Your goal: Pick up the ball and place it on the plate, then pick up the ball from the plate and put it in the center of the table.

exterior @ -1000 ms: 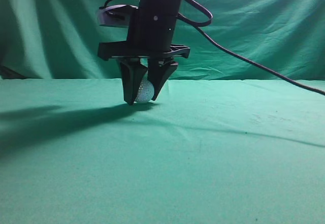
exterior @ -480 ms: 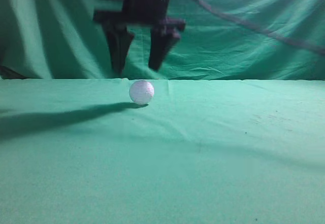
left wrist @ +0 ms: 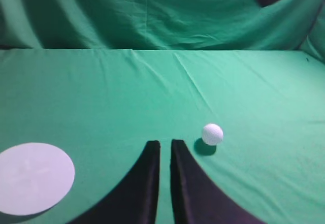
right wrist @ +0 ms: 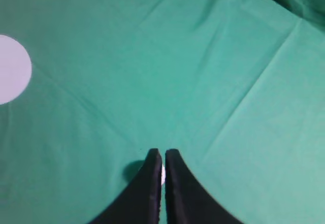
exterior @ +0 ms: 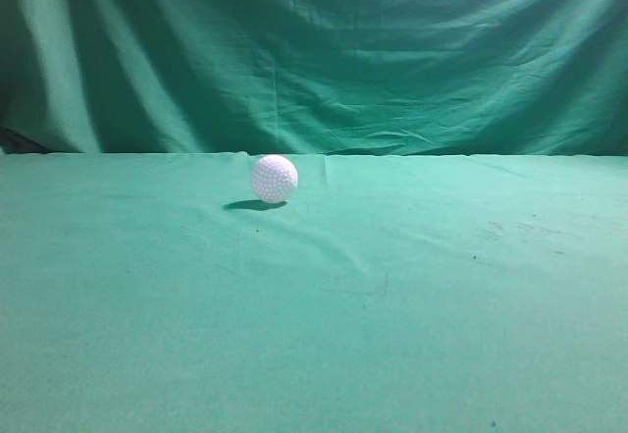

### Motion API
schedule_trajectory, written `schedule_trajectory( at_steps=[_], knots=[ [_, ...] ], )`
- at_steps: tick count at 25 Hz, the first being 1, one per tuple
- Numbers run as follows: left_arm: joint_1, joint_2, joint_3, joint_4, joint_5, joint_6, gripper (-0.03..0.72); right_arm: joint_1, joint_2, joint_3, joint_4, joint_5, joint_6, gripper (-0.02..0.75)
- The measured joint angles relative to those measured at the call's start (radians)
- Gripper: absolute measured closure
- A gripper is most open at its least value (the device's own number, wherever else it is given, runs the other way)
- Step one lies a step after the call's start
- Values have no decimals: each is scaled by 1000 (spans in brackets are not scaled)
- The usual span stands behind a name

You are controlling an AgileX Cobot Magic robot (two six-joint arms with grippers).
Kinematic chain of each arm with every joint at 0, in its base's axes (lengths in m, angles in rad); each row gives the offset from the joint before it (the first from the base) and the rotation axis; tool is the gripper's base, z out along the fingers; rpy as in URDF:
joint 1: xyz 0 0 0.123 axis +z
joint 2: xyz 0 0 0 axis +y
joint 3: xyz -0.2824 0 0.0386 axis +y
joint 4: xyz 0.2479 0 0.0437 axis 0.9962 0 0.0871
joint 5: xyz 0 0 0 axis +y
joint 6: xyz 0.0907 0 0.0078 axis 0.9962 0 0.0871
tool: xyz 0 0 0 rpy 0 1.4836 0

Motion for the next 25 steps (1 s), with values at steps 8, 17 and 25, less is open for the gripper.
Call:
schedule_trajectory(
  at_steps=[8,17,25],
  knots=[
    [0,-1,117,34,-51,103,629,0,-444,507,14,-108,4,738],
    [0,-1,239,30,-99,166,629,0,-937,1211,14,-557,4,738],
    [0,-1,256,-51,-97,184,629,0,-1257,1655,14,-914,6,738]
  ],
)
